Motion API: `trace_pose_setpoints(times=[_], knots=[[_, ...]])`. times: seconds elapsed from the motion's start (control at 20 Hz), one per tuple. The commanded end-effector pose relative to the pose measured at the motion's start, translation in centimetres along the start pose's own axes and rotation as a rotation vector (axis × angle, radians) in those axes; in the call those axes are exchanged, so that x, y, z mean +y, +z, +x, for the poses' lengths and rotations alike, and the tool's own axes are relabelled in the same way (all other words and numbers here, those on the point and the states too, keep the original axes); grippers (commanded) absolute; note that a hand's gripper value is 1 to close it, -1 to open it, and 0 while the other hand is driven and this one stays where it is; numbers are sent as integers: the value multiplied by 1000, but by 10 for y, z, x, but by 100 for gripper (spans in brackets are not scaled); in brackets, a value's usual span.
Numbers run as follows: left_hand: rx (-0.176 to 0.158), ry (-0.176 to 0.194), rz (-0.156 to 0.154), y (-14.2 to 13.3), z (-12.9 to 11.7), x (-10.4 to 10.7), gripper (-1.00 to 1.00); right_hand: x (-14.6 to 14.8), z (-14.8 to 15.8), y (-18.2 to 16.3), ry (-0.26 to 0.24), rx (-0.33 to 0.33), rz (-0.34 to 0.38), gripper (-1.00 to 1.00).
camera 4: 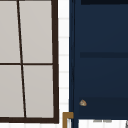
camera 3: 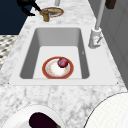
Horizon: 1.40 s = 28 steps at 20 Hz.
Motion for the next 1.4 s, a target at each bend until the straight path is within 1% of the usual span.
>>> trace_pose_setpoints(times=[0.0, 0.05, 0.1, 0.15, 0.2, 0.6, 0.65, 0.7, 0.75, 0.8, 0.95, 1.05, 1.15, 1.35], knots=[[0, 0, 0, 0, 0, 0, 0, 3, 2, 0, 5, 4, 11, -100], [0, 0, 0, 0, 0, 0, 0, 2, 0, 0, 6, 8, 37, -100], [0, 0, 0, 0, 0, 0, 0, 2, -11, -2, -47, 41, 66, -100], [0, 0, 0, 0, 0, 0, 0, 3, -12, -1, -85, 43, 89, -100], [0, 0, 0, 0, 0, 0, 0, 0, -11, 1, -105, 40, 105, -100], [0, 0, 0, 0, 0, 0, 0, -7, -23, 12, -205, 109, 234, -100], [0, 0, 0, 0, 0, 0, 0, -7, -20, 12, -231, 95, 256, -100], [0, 0, 0, 0, 0, 0, 0, -7, -21, 12, -249, 96, 273, -100], [0, 0, 0, 0, 0, 0, 0, -8, -22, 13, -250, 85, 271, -100], [0, 0, 0, 0, 0, 0, 0, -8, -23, 13, -256, 88, 290, -100], [0, 0, 0, 0, 0, 0, 0, -7, -23, 13, -268, 72, 316, -100], [0, 0, 0, 0, 0, 0, 0, -8, -21, 11, -276, 45, 308, -100], [0, 0, 0, 0, 0, 0, 0, -7, -21, 11, -284, 25, 315, -100], [0, 0, 0, 0, 0, 0, 0, -8, -21, 13, -298, -40, 302, -100]])
